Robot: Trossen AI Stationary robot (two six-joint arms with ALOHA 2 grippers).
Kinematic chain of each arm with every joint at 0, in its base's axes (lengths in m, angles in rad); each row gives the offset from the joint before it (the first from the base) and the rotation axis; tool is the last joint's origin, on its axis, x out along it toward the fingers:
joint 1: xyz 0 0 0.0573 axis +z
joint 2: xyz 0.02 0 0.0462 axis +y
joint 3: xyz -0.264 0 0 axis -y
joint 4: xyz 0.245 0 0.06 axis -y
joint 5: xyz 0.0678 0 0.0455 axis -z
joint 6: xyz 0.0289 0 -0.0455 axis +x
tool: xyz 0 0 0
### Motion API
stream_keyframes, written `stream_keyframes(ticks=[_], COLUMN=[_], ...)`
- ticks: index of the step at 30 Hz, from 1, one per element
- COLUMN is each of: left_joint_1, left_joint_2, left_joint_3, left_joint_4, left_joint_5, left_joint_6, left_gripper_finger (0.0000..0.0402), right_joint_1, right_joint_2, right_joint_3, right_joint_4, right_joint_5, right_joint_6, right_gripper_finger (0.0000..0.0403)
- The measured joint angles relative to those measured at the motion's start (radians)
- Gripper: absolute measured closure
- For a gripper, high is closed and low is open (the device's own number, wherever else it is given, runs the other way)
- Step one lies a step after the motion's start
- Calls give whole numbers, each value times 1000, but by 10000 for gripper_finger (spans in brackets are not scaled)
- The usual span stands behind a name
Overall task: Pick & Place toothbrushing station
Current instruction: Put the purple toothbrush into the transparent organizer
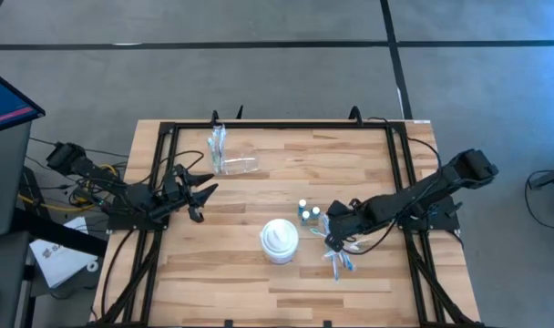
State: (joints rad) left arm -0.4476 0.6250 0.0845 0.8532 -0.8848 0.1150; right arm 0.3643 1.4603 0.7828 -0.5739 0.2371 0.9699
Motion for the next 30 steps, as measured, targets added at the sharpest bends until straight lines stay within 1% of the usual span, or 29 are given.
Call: stream_keyframes(ticks=[2, 6, 15, 19, 21, 24, 30], left_joint_1=[0, 0, 0, 0, 0, 0, 0], left_joint_2=[0, 0, 0, 0, 0, 0, 3], left_joint_3=[0, 0, 0, 0, 0, 0, 0], left_joint_4=[0, 0, 0, 0, 0, 0, 0], left_joint_5=[0, 0, 0, 0, 0, 0, 0], left_joint_6=[0, 0, 0, 0, 0, 0, 0], left_gripper_finger=[248, 248, 248, 248, 248, 248, 248], right_joint_1=[-2, -11, -14, -14, -14, -14, -21], right_joint_2=[23, 52, 53, 53, 53, 86, 149], right_joint_3=[23, 51, 54, 54, 54, 55, 59], right_joint_4=[-34, -32, -37, -36, -36, -26, -17], right_joint_5=[0, -1, -2, 0, 1, 3, 5], right_joint_6=[0, 0, -1, 0, 0, 4, -6], right_gripper_finger=[349, 340, 273, 256, 254, 254, 274])
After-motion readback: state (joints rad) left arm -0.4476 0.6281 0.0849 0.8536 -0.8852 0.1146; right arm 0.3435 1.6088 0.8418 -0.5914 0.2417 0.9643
